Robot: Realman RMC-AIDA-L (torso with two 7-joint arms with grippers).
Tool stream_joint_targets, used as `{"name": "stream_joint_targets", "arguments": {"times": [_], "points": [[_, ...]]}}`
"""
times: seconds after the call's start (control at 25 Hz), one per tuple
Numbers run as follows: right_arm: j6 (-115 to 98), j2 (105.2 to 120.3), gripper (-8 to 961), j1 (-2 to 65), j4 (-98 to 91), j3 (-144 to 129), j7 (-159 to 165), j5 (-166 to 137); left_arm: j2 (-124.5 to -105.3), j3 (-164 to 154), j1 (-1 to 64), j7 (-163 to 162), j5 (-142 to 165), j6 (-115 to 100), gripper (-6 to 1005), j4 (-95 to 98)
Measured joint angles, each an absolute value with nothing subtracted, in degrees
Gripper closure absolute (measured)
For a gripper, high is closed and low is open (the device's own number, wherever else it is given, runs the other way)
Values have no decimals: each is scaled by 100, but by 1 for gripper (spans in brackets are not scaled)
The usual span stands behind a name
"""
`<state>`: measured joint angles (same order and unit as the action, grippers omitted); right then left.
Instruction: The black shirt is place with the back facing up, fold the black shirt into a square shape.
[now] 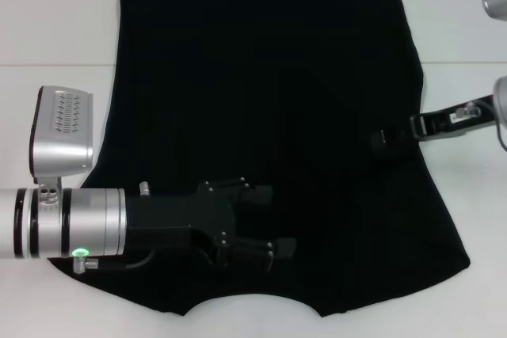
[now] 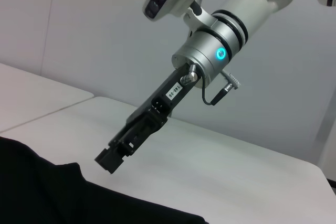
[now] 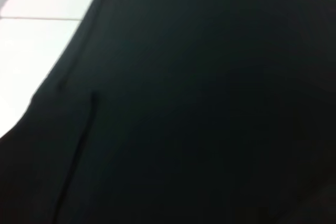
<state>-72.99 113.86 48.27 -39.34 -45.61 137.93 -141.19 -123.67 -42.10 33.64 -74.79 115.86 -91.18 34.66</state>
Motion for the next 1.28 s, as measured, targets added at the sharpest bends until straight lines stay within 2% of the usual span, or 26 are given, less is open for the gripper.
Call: {"name": "stream_joint_targets", "arguments": {"times": [0.12, 0.24, 0.44, 0.68, 1.0, 1.28], "points": [[-7152, 11302, 506, 4747, -3844, -4567, 14047, -14140, -12364, -4210, 3370, -7485, 11586, -9114, 85, 3473], [-6919, 11206, 260, 4683, -3641, -4538, 14246, -14142, -12359, -4210, 3372, -7486, 11586, -9095, 87, 3480], [-6623, 11151, 41, 4710, -3198, -4533, 14339, -14133, -12357, -4210, 3375, -7488, 11586, -9013, 89, 3476], [-6359, 11223, 31, 4798, -2913, -4536, 14341, -14089, -12360, -4210, 3375, -7486, 11586, -8948, 92, 3489], [-5752, 11432, 23, 4980, -2662, -4535, 14343, -14019, -12341, -4210, 3375, -7462, 11587, -8928, 96, 3514], [-5601, 11493, 22, 5079, -2507, -4546, 14344, -14011, -12324, -4210, 3363, -7479, 11591, -8928, 99, 3583]]}}
